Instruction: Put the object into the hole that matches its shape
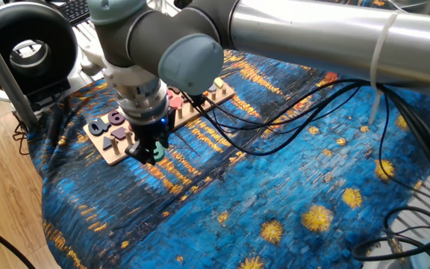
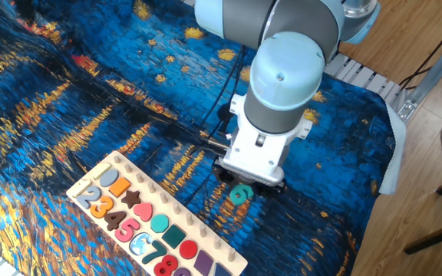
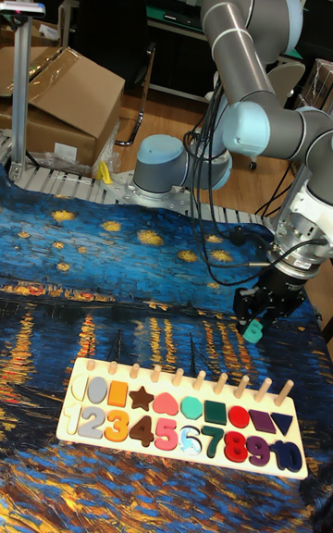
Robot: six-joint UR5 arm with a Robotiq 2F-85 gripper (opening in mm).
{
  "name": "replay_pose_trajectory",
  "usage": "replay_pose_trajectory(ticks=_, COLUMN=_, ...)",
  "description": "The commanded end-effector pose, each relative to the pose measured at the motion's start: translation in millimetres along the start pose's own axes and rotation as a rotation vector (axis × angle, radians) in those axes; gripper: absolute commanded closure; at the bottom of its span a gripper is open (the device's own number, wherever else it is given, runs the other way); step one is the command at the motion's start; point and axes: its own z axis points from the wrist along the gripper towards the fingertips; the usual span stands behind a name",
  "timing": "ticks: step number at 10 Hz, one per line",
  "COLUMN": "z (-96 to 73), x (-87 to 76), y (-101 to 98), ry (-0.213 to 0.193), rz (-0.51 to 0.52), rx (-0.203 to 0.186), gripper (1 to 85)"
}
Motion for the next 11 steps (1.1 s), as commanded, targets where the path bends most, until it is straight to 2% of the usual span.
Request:
replay_pose_trajectory(ticks=1, z=-4.1, x=-6.4, y=6.9, ry=-0.011, rz=0.049, rx=-0.041, gripper=82.7)
replay_pose_trajectory(ticks=2, z=-4.4, x=-10.2, y=10.7, ry=-0.024, rz=0.095, rx=-0.057, gripper=82.3)
replay_pose_trajectory(ticks=5, z=-4.6, x=-17.4, y=9.2, ry=-0.050, rz=0.151, rx=-0.054, gripper=81.0)
replay_pose_trajectory(ticks=6, z=-4.5, x=-18.2, y=6.5, ry=-0.054, rz=0.149, rx=-0.043, gripper=83.3)
replay_pose_trajectory(ticks=7, z=-4.1, x=-13.5, y=-3.8, ry=-0.039, rz=0.085, rx=-0.001, gripper=84.3)
replay_pose_trajectory(ticks=8, z=-5.5, x=-13.5, y=-9.5, ry=-0.026, rz=0.024, rx=-0.002, gripper=84.7)
replay_pose_trajectory(ticks=11, z=-16.6, x=-28.1, y=-64.2, ry=-0.005, rz=-0.069, rx=-0.015, gripper=84.3)
